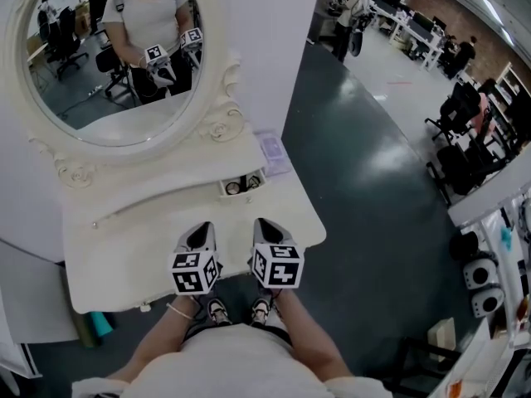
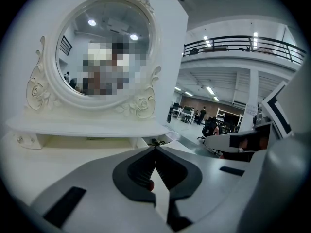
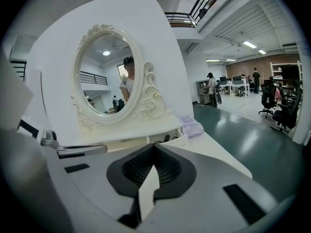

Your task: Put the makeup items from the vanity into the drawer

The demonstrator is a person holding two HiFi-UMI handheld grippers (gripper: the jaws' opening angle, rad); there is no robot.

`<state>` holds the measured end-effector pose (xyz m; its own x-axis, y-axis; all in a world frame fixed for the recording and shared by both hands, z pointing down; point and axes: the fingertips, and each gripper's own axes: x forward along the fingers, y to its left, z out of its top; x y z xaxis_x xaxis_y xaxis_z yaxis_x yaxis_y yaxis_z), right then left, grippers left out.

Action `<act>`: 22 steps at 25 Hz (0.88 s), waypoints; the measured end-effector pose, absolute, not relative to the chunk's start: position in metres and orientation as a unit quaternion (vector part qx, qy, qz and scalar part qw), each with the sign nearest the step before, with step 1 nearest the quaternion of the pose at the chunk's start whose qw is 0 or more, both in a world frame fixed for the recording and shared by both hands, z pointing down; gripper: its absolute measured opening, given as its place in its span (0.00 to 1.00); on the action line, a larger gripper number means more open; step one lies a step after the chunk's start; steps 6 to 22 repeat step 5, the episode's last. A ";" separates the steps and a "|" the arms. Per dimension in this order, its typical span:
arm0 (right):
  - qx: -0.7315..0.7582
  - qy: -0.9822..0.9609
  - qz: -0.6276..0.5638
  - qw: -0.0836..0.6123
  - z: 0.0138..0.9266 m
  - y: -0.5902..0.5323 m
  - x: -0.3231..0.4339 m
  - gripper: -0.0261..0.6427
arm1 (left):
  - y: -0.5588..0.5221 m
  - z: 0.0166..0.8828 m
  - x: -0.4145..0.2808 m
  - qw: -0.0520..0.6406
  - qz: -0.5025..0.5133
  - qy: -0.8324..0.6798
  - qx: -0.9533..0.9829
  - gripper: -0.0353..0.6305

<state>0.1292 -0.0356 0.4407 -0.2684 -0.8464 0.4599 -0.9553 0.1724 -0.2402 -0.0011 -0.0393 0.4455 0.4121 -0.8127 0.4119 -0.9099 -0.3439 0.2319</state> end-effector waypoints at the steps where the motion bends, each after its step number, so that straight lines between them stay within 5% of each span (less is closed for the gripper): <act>1: 0.594 -0.758 0.246 0.112 0.441 -0.036 0.129 0.07 | -0.039 0.446 -0.002 0.217 0.113 -0.531 0.811 0.06; 22: 0.596 -0.755 0.250 0.112 0.444 -0.034 0.131 0.07 | -0.038 0.449 -0.001 0.221 0.117 -0.531 0.810 0.06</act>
